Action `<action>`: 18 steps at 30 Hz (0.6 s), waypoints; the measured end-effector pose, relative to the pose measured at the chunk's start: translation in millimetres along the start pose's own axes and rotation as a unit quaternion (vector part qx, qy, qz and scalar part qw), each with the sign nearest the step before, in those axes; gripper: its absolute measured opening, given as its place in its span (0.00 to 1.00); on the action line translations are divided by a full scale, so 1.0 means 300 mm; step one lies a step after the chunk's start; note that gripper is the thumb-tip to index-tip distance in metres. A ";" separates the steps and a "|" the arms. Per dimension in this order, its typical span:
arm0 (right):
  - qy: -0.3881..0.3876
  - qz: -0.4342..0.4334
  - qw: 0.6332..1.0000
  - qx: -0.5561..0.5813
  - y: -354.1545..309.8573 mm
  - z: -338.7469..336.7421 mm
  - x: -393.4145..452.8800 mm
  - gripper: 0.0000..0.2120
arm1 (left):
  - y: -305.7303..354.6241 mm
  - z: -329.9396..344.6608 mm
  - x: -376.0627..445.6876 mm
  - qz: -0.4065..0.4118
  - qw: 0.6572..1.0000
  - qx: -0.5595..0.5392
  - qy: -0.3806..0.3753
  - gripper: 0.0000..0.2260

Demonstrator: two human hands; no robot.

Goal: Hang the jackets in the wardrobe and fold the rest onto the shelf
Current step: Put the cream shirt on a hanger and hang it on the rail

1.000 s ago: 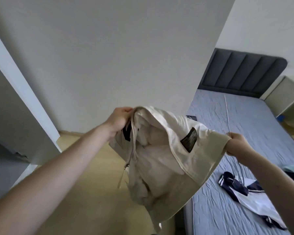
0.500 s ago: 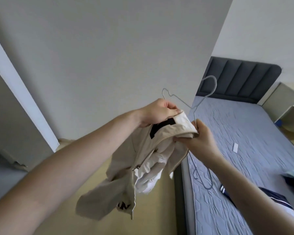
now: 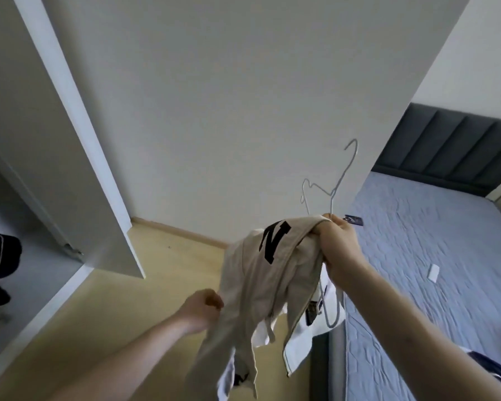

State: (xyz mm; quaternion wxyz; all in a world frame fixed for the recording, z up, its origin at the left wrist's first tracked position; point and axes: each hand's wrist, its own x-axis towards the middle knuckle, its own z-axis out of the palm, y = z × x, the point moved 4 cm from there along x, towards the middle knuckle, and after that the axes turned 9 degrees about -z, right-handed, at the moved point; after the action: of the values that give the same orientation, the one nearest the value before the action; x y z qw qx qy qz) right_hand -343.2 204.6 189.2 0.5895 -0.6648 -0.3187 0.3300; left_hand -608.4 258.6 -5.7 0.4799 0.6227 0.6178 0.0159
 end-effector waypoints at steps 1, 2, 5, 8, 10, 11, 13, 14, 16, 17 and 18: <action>-0.004 0.002 1.000 0.002 -0.001 0.013 0.004 0.12 | -0.065 0.077 -0.036 0.001 0.997 0.056 -0.058 0.11; -0.009 0.004 1.000 0.006 -0.001 0.026 0.006 0.13 | -0.098 0.155 -0.073 0.018 0.988 0.101 -0.112 0.17; -0.032 0.013 0.999 0.027 -0.014 0.070 -0.001 0.11 | -0.071 0.340 -0.132 0.031 0.983 0.102 -0.149 0.46; -0.034 0.015 0.998 0.050 -0.028 0.080 -0.009 0.11 | 0.030 0.429 -0.100 -0.017 0.996 -0.021 -0.081 0.36; -0.019 0.010 0.998 0.061 -0.038 0.053 -0.008 0.11 | 0.068 0.446 -0.052 -0.024 0.993 -0.110 -0.022 0.13; -0.006 0.005 0.998 0.067 -0.042 0.027 -0.007 0.11 | 0.077 0.440 -0.034 -0.019 0.993 -0.116 0.003 0.05; 0.031 -0.002 0.997 0.072 -0.041 -0.049 -0.001 0.13 | 0.076 0.404 0.004 0.005 0.995 -0.092 0.027 0.05; 0.049 -0.004 0.996 0.069 -0.037 -0.101 0.005 0.13 | 0.070 0.378 0.023 0.010 0.996 -0.080 0.027 0.07; 0.085 -0.021 0.995 0.046 -0.029 -0.218 0.021 0.10 | 0.063 0.308 0.065 0.022 0.998 -0.055 0.027 0.11; 0.109 -0.035 0.993 0.021 -0.022 -0.283 0.031 0.06 | 0.065 0.265 0.082 0.037 0.998 -0.040 0.026 0.11; 0.136 -0.046 0.990 -0.011 -0.011 -0.350 0.040 0.04 | 0.075 0.217 0.095 0.057 0.998 -0.025 0.027 0.13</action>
State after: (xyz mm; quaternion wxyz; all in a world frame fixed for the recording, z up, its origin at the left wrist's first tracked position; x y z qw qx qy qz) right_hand -250.7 154.4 201.0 0.6349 -0.6944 -0.2692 0.2055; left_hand -544.7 248.3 -43.1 0.4767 0.6441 0.5935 0.0753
